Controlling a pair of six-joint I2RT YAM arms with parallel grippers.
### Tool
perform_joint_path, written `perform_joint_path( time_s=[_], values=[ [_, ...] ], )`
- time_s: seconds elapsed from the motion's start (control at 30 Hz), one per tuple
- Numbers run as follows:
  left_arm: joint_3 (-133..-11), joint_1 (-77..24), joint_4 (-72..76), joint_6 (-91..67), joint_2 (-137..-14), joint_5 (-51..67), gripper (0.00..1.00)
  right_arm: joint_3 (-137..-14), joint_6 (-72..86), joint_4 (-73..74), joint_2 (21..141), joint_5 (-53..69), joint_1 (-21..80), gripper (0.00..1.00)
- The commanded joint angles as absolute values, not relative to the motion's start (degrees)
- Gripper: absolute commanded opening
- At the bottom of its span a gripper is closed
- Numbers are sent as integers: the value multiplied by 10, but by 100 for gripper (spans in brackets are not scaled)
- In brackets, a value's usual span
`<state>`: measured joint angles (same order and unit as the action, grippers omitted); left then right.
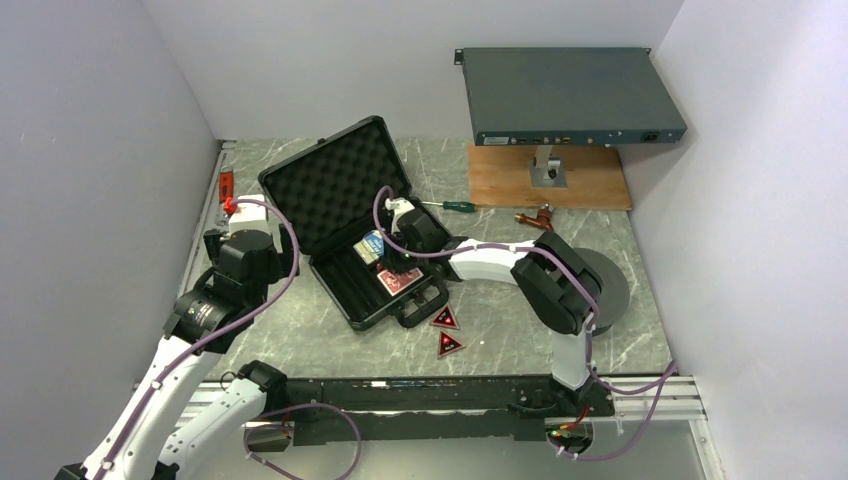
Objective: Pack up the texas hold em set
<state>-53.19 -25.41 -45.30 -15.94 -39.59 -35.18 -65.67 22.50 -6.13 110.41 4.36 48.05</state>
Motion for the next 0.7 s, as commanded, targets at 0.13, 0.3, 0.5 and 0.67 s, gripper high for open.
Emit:
perform_joint_path(
  time_s=[0.13, 0.3, 0.5, 0.67],
  values=[
    [-539, -251, -440, -158, -397, -345, 96, -597, 221, -29, 1097, 51, 489, 25],
    [-540, -250, -440, -158, -398, -345, 96, -591, 218, -38, 1088, 56, 489, 25],
    [-539, -250, -440, -158, -396, -344, 96, -604, 202, -18, 1047, 44, 494, 29],
    [-540, -250, -441, -159, -396, -345, 96, -628, 185, 19, 1001, 33, 497, 42]
  ],
)
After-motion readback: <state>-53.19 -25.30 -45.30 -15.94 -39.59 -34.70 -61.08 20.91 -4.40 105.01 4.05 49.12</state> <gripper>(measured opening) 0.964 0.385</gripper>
